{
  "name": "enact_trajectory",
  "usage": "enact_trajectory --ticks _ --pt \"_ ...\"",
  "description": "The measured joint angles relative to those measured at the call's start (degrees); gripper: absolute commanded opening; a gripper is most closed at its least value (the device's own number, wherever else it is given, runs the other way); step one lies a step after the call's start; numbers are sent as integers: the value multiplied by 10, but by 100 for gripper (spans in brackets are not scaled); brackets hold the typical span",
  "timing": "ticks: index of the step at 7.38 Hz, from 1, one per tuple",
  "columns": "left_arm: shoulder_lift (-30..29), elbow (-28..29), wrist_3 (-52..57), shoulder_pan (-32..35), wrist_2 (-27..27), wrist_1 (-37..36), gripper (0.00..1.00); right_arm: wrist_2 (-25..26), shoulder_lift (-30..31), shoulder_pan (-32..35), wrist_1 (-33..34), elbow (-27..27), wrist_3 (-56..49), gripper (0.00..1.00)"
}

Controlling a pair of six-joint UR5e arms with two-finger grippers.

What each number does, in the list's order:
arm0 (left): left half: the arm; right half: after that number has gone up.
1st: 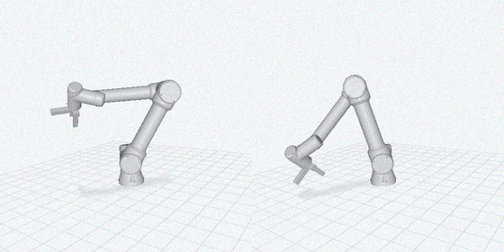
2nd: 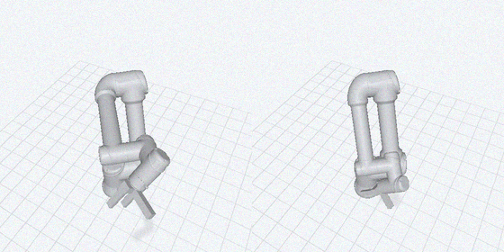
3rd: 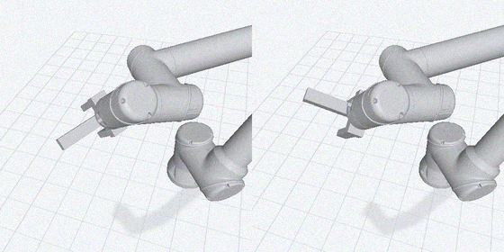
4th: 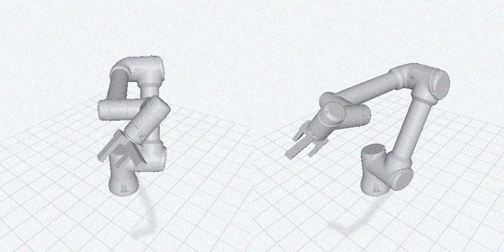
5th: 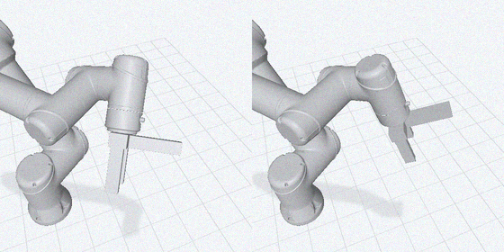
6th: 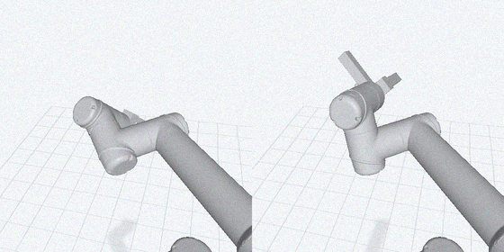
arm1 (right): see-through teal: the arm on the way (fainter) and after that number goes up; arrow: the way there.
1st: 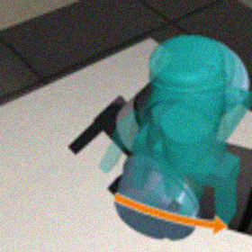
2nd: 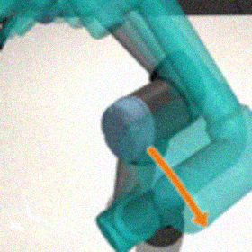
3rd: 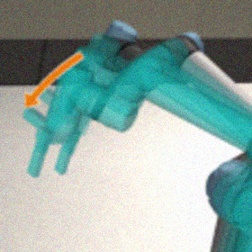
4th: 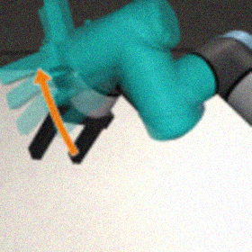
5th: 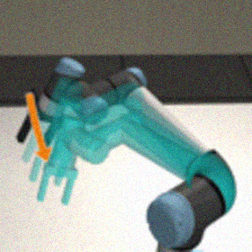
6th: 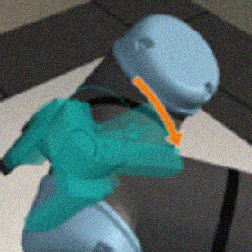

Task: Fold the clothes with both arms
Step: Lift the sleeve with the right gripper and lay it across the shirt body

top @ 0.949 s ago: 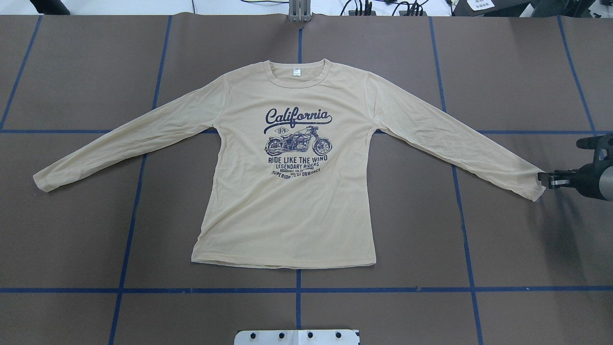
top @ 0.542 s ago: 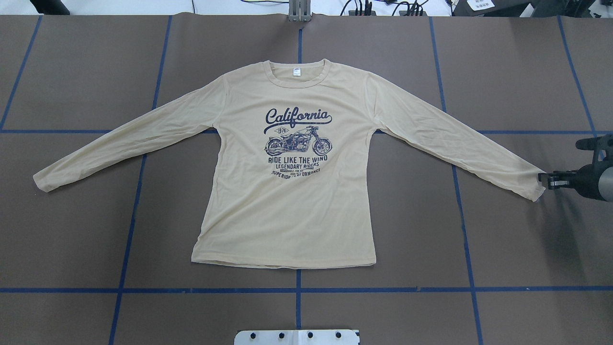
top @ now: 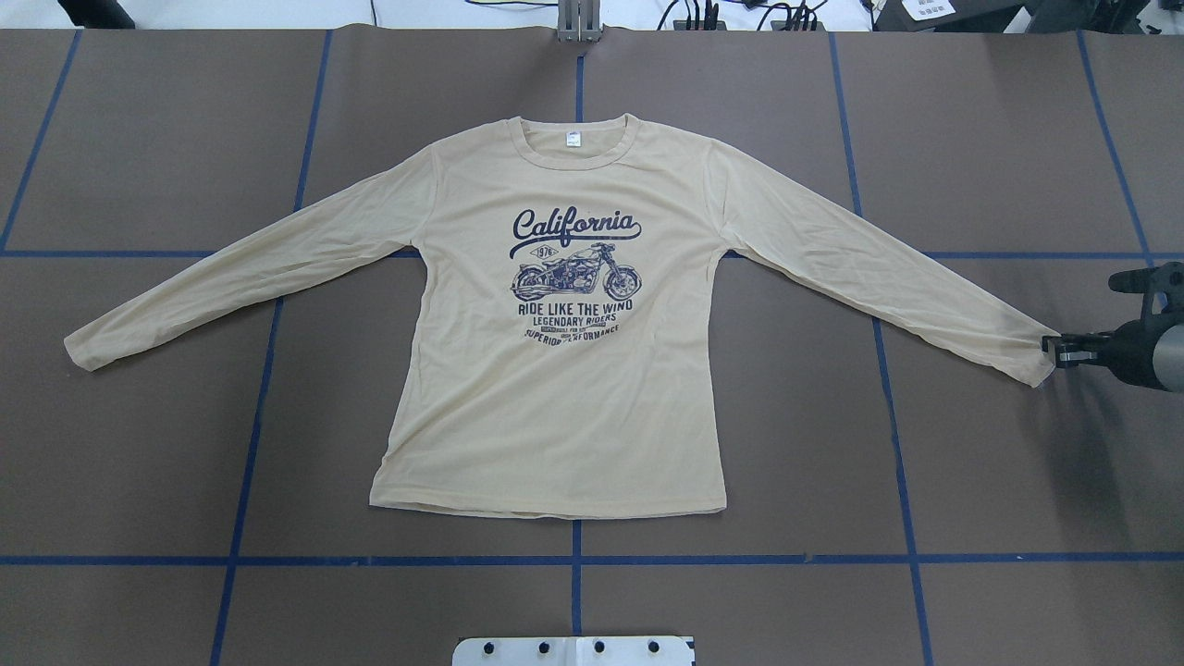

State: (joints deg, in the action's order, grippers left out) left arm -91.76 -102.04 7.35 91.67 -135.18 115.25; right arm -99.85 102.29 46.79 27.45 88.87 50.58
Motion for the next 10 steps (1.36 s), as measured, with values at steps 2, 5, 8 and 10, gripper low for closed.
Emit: enact_trajectory --ticks 2,5,8,10 --pt "0 0 0 0 0 0 100 -8 -1 3 1 12 -1 0" --pt "1 1 1 0 0 0 100 -85 -5 78 117 144 -2 0" --pt "5 -2 0 0 0 0 100 -92 -148 96 334 267 23 0" --pt "5 -3 -2 0 0 0 100 -5 -312 21 471 255 73 0"
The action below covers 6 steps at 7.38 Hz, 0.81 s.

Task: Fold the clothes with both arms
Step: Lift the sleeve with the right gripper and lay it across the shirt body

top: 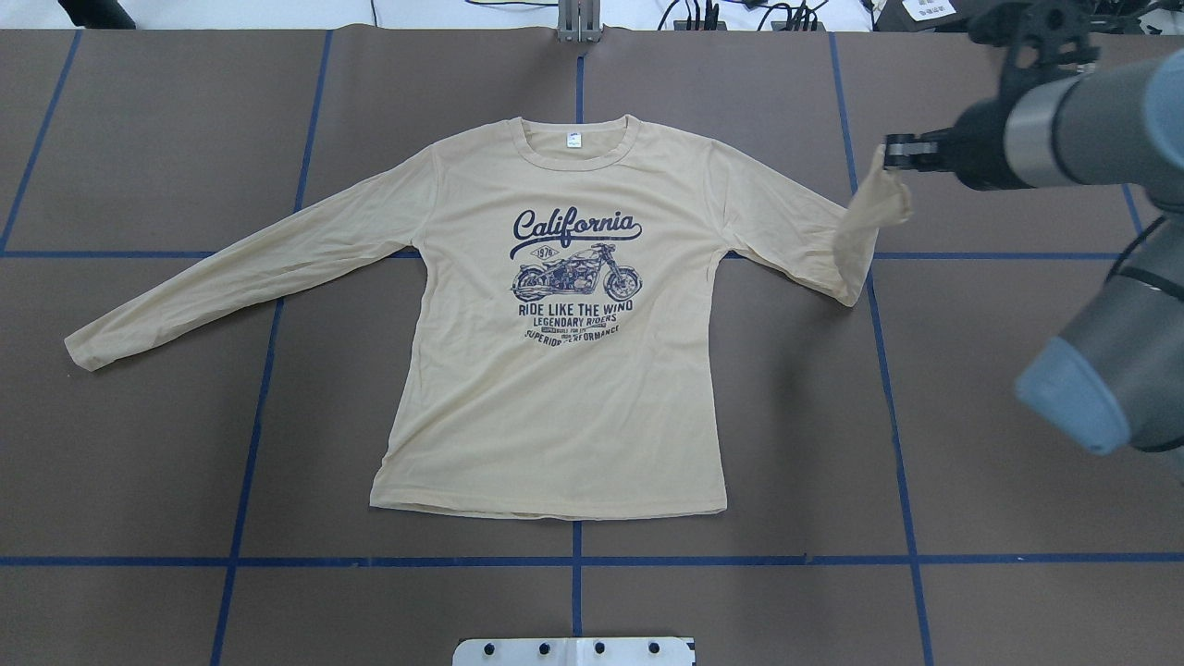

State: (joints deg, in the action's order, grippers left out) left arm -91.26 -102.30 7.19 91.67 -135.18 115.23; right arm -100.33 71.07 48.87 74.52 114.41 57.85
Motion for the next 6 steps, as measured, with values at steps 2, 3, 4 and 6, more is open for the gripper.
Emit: enact_trajectory --ticks 2,3,4,6 --pt "0 2 -1 0 0 0 100 94 -163 -79 109 -63 69 0" --pt "-1 2 -1 0 0 0 100 128 -232 -106 124 -117 102 0" --pt "-1 2 -1 0 0 0 100 164 -303 -129 129 -187 135 0" --pt "0 3 -2 0 0 0 100 208 -457 -162 130 -370 202 0"
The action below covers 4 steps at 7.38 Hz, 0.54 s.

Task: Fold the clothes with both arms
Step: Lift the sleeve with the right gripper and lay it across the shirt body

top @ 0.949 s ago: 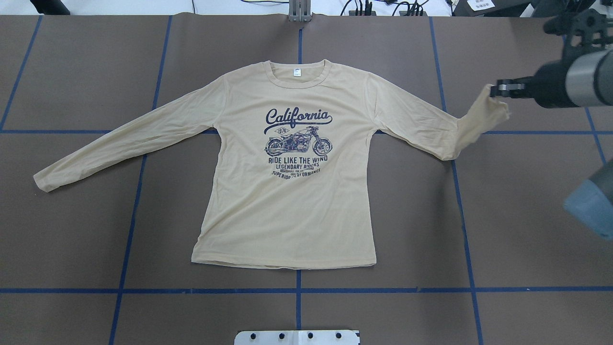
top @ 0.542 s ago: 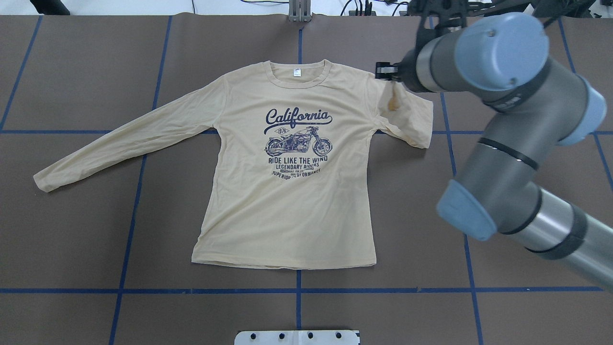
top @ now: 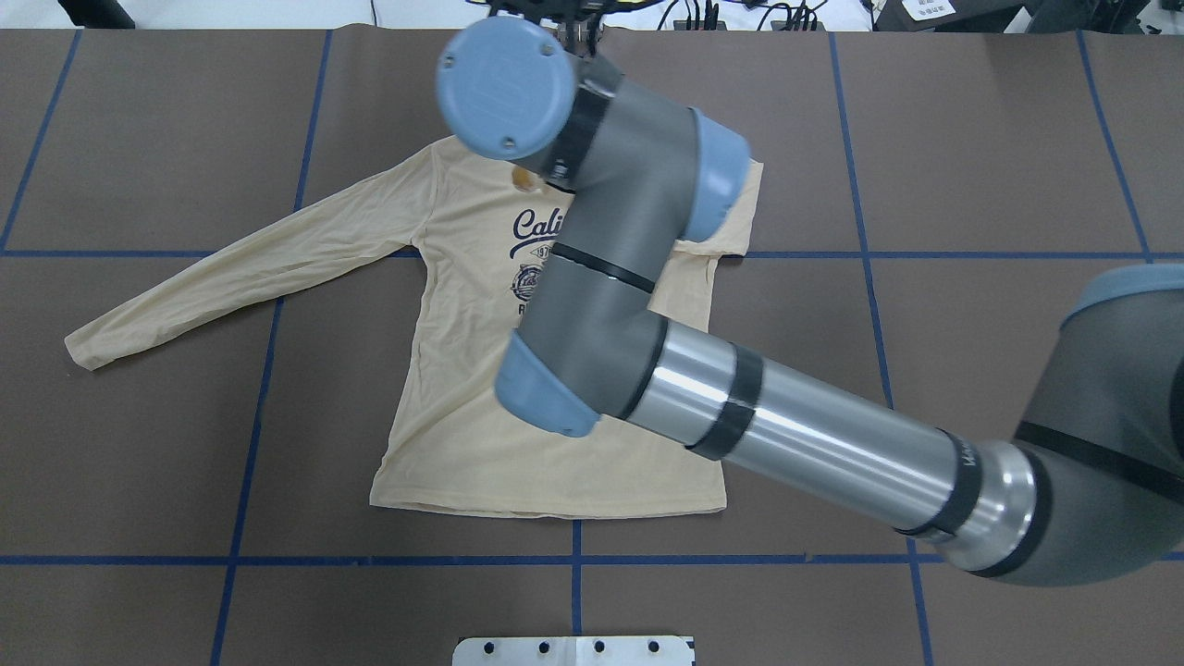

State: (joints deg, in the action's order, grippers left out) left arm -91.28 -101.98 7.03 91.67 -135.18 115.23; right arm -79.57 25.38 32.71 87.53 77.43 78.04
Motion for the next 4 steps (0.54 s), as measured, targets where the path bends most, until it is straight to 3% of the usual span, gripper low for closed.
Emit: enact_trajectory --ticks 1,2,3,4 --pt "0 0 0 0 0 0 100 18 -64 -11 -4 -88 26 5" --pt "0 0 0 0 0 0 100 28 -105 -19 -14 -152 48 68" --pt "0 1 -1 0 0 0 100 32 -138 -24 -25 -203 82 98" --pt "0 1 -1 0 0 0 100 33 -177 -28 -33 -254 120 99"
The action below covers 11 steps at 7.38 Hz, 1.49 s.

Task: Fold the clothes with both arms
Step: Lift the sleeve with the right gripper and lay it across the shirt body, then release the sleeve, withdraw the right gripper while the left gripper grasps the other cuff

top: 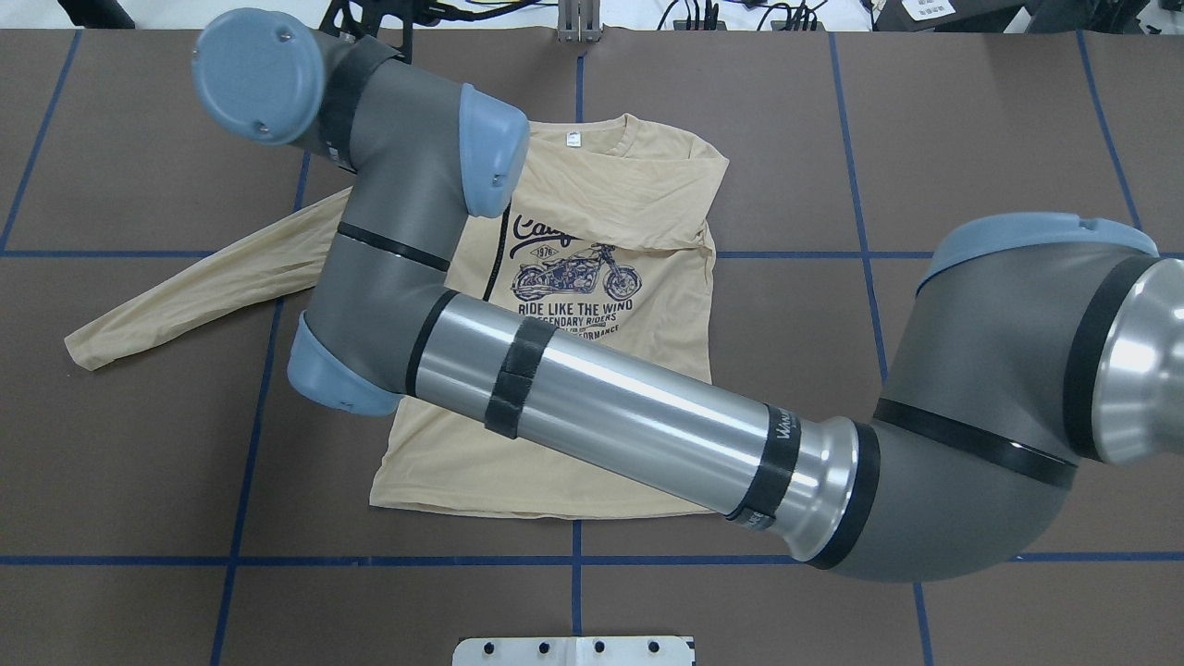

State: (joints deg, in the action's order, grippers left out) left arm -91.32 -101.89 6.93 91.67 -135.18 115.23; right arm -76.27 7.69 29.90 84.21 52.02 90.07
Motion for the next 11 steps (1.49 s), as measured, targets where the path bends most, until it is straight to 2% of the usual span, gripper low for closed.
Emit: enact_trajectory --ticks 1,3,5,6,7,8,9,11 --pt "0 0 0 0 0 0 100 0 -30 -4 -9 -37 27 99" --pt "0 0 -1 0 0 0 100 0 -52 -5 -16 -60 47 99" --pt "1 -3 1 0 -1 1 100 -21 -63 4 -9 -56 43 100" --pt "8 -8 3 -4 -2 17 100 -57 -52 18 15 -30 29 100" --pt "18 -8 -1 -21 -2 52 100 -92 -20 29 61 37 1 100" --pt "25 -7 -23 -56 -1 81 100 -120 31 40 116 130 -36 100" --pt "35 -6 -63 -95 6 104 100 -147 99 56 156 231 -81 100" --pt "74 -3 -153 -167 60 177 100 -212 283 110 181 441 -199 100"
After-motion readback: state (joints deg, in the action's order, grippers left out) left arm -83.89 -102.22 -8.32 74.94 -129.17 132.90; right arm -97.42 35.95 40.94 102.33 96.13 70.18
